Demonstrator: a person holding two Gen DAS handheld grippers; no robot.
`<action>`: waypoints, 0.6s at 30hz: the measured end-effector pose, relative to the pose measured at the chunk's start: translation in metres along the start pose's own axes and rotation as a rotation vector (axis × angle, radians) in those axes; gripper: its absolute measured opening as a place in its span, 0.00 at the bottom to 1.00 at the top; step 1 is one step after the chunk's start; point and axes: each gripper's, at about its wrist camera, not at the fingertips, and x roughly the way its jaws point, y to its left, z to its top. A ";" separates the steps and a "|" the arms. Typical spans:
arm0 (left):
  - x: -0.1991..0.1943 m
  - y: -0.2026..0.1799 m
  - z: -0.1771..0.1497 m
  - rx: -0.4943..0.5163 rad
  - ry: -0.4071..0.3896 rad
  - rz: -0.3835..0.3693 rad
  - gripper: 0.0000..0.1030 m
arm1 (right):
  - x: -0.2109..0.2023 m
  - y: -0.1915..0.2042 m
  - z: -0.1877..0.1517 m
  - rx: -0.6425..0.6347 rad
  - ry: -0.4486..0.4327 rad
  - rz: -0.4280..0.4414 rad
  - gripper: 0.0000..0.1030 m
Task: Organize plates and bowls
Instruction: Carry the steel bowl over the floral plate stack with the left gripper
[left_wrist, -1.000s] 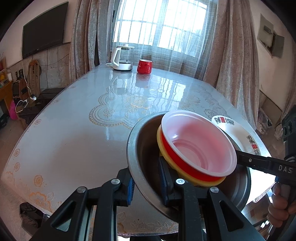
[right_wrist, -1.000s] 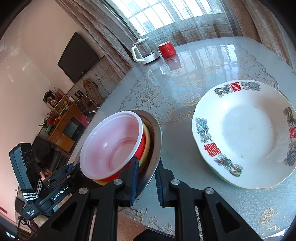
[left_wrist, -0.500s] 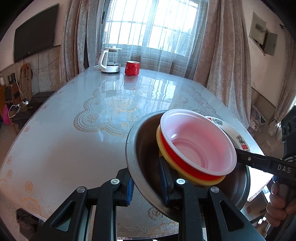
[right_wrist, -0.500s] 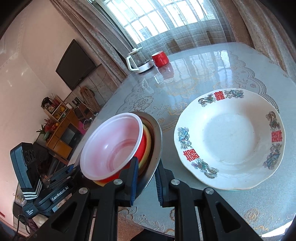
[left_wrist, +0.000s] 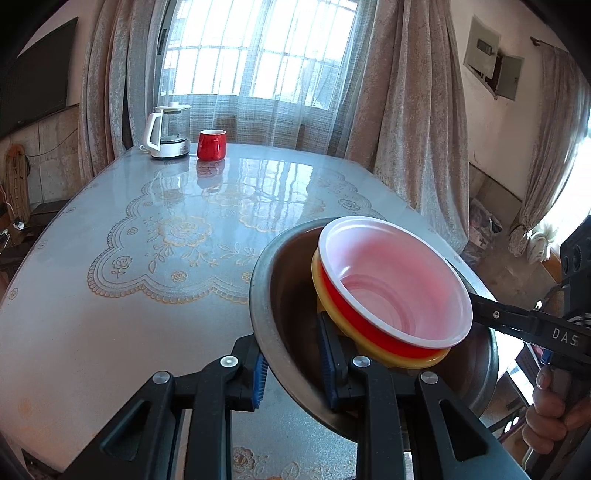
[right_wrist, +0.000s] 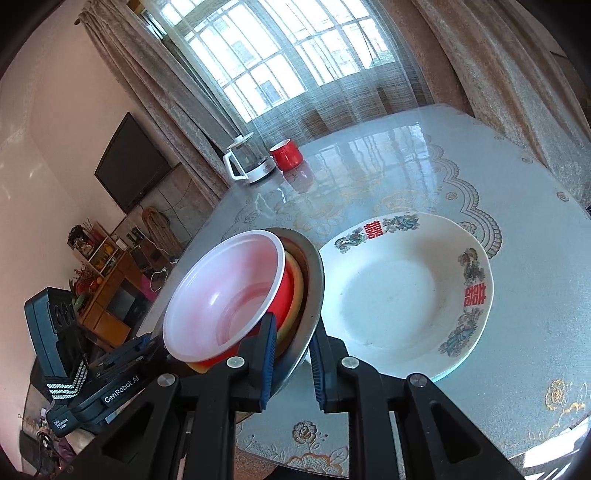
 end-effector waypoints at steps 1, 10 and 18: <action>0.003 -0.004 0.003 0.006 0.001 -0.009 0.24 | -0.003 -0.004 0.002 0.006 -0.008 -0.009 0.18; 0.038 -0.042 0.032 0.046 0.021 -0.058 0.24 | -0.020 -0.039 0.022 0.060 -0.068 -0.087 0.18; 0.076 -0.061 0.041 0.054 0.078 -0.066 0.25 | -0.011 -0.070 0.032 0.107 -0.070 -0.150 0.18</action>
